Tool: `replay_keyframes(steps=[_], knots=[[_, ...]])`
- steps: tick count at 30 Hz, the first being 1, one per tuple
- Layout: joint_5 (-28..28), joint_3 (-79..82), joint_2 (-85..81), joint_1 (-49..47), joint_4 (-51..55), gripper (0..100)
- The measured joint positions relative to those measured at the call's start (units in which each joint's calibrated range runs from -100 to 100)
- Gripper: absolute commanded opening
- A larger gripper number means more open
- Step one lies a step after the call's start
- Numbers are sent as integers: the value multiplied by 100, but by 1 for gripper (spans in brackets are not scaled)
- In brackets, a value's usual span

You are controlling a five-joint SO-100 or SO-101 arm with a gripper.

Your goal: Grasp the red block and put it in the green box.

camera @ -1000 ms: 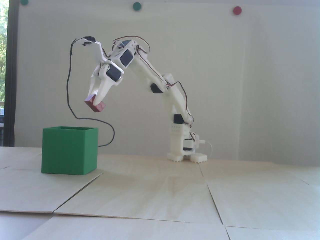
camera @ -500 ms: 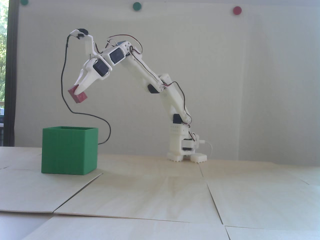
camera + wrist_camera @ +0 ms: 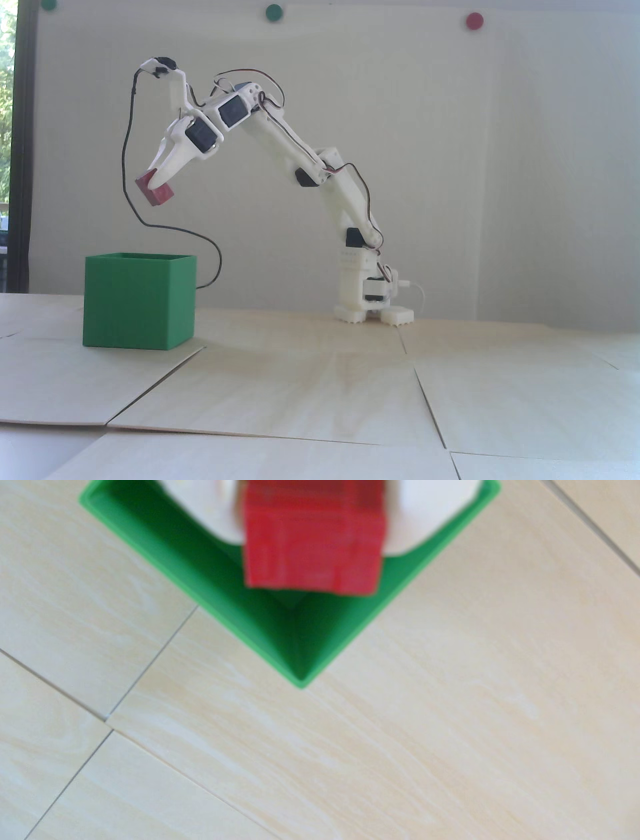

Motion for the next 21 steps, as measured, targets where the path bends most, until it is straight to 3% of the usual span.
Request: replay_keyframes(steps=[21], knots=[[15,-63,639,275,0,2]])
